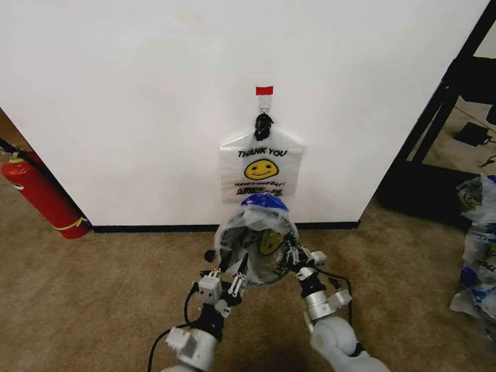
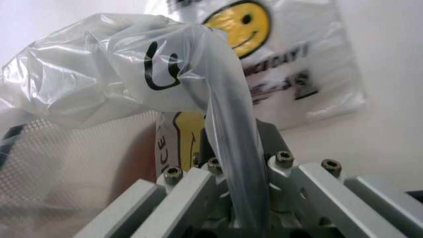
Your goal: Pick up the garbage bag from the wall and place it over the trash bin.
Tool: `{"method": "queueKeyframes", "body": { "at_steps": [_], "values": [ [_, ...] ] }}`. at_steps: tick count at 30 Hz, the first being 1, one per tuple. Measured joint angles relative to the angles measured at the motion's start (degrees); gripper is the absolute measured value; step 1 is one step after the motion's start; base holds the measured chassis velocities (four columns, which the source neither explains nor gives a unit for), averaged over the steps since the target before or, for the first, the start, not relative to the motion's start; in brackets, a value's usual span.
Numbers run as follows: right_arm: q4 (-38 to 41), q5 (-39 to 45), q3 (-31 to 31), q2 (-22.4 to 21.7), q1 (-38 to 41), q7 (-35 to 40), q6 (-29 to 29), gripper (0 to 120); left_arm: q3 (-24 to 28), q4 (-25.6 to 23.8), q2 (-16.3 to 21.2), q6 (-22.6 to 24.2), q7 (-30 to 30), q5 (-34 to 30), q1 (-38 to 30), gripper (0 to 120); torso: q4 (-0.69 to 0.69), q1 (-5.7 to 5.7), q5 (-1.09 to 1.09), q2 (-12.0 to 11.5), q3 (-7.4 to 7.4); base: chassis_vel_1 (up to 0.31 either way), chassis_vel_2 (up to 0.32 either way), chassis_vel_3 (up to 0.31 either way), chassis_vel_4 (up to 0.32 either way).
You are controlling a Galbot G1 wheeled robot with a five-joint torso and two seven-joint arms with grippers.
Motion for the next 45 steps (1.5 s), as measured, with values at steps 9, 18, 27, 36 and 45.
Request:
{"method": "queueKeyframes", "body": {
  "at_steps": [9,18,27,36,45],
  "values": [
    [1.3,-5.7,-2.4,0.6,-0.3,-3.0,1.6,1,0.0,2.8,-1.5,5.6,-4.0,-3.8,-3.6,0,0.01,0.0,0.0,0.0,0.0,0.0,0.0,0.0,0.0],
    [2.4,-8.0,-2.6,-0.9,-1.2,-7.9,2.7,1,-1.9,4.7,-2.8,7.2,-6.2,-5.0,-7.4,0,0.01,0.0,0.01,0.0,0.0,0.0,0.0,0.0,0.0],
    [3.0,-5.9,-3.3,0.0,-0.9,-8.0,2.7,1,-1.3,8.0,-6.4,9.9,-10.2,-1.5,-8.8,0,0.01,0.0,0.01,0.0,0.0,0.0,0.0,0.0,0.0],
    [3.1,-5.3,-3.6,0.2,-0.5,-7.9,2.4,1,-0.9,9.1,-6.9,12.3,-11.9,-0.3,-10.5,0,0.01,0.0,0.01,0.0,0.0,0.0,0.0,0.0,0.0],
    [4.1,-5.3,-4.3,-0.3,-0.8,-10.4,2.4,1,-0.5,11.5,-6.8,13.4,-12.5,0.9,-13.3,0,0.01,0.0,0.01,0.0,0.0,0.0,0.0,0.0,0.0]
  ]
}}
